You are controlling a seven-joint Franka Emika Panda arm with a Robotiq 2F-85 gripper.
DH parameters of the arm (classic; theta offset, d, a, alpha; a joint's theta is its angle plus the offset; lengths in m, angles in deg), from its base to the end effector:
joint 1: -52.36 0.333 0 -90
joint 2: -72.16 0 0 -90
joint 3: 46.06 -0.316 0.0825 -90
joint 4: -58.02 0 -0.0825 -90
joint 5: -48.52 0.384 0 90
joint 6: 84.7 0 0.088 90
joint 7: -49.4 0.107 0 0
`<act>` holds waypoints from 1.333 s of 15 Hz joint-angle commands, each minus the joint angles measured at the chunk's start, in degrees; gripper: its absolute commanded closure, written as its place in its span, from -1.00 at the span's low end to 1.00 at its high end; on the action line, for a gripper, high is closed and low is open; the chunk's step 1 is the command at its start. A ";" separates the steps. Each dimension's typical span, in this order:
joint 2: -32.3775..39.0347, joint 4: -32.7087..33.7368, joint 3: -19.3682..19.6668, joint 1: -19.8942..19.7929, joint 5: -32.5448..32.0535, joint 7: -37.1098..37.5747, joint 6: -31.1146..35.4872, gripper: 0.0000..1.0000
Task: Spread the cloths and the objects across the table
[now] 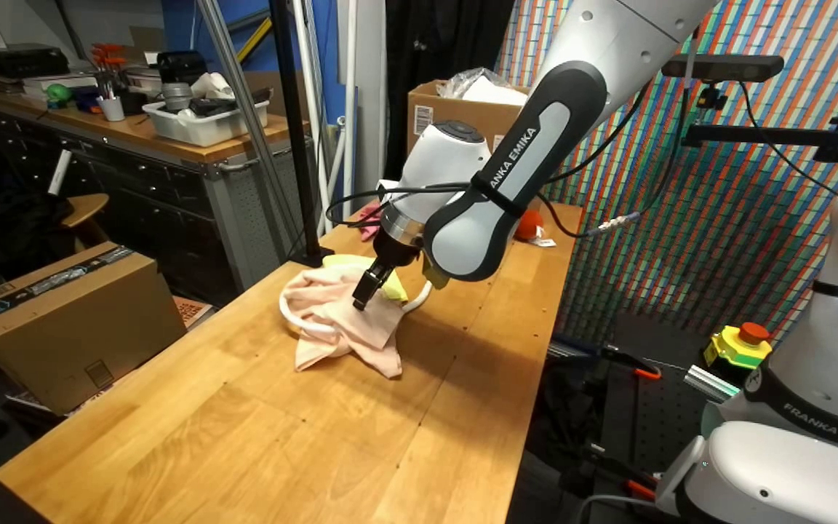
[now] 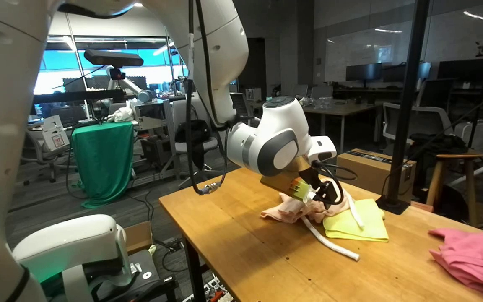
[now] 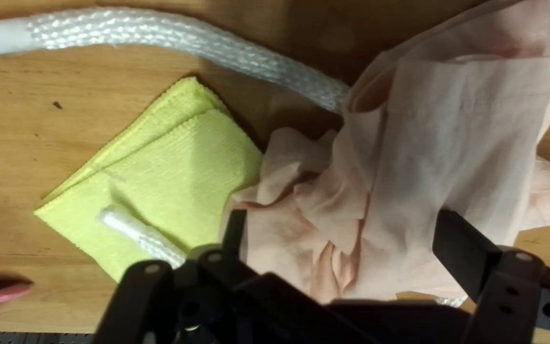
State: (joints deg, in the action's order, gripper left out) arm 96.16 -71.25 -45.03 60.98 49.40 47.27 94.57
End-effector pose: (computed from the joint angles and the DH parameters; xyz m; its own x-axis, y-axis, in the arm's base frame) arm 0.5714 0.0749 0.2247 0.8871 0.1449 0.4382 0.1531 -0.9881 0.0167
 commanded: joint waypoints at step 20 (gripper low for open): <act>1.88 0.45 2.60 4.52 -0.80 5.61 3.22 0.43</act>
State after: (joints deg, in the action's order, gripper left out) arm 97.46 -71.25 -43.78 64.38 49.31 51.48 95.78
